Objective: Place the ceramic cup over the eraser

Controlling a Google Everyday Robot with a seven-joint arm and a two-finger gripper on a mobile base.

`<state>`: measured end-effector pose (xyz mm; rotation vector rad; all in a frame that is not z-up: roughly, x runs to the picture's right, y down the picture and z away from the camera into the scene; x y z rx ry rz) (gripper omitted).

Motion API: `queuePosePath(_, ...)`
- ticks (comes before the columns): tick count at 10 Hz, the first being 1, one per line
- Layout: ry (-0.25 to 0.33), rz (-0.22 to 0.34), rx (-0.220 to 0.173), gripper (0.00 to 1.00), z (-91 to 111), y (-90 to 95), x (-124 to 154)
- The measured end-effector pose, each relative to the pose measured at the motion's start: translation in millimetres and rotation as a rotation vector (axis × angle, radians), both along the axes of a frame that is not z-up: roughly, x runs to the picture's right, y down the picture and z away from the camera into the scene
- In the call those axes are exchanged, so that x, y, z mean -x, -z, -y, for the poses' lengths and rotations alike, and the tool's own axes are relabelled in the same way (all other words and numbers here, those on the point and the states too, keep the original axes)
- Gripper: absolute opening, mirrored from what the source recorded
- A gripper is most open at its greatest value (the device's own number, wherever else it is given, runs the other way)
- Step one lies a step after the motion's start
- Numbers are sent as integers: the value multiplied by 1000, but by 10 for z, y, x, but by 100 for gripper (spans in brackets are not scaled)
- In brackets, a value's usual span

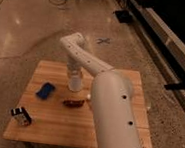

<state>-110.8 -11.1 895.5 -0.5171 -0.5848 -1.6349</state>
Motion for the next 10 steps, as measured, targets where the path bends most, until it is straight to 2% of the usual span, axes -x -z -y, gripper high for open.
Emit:
queuePosePath(2, 7, 62, -46, 0, 147, 321, 39)
queuePosePath(3, 15, 87, -65, 0, 171, 471, 51)
queuePosePath(4, 35, 125, -91, 0, 136, 719, 36)
queuePosePath(6, 83, 177, -121, 0, -54, 1114, -50)
queuePosePath(8, 159, 234, -134, 0, -376, 1482, -65)
queuePosePath(10, 225, 284, -143, 0, -612, 1753, -30)
